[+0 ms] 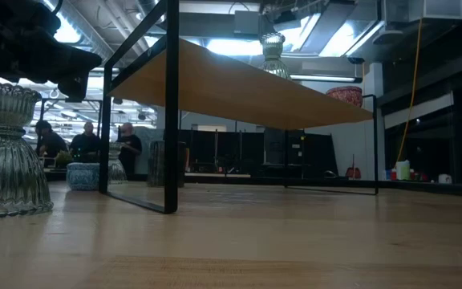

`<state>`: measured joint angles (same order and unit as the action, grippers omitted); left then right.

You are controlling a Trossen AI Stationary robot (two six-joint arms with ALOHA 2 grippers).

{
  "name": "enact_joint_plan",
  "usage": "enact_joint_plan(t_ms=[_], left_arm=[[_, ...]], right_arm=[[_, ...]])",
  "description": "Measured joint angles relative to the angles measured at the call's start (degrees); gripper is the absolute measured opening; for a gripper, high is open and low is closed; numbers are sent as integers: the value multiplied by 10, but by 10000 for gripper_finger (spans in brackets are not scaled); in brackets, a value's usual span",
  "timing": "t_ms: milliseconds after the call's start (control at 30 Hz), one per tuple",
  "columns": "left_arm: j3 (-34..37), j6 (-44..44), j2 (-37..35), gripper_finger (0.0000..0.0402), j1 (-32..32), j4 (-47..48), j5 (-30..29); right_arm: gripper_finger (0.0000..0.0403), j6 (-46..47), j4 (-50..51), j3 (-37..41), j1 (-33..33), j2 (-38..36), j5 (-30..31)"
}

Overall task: Pick & Place candle stick holders
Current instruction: Put the bottom silver scented candle on the shelf

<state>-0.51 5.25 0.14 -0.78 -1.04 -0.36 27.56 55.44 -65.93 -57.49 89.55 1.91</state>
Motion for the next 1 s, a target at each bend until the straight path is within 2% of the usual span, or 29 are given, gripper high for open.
enact_joint_plan(t_ms=[567,1000], left_arm=[[0,0,0,13,0,0,0],[0,0,0,11,0,0,0]], right_arm=[[400,-15,-6,1,0,5,15],[400,-11,-41,30,1,5,4]])
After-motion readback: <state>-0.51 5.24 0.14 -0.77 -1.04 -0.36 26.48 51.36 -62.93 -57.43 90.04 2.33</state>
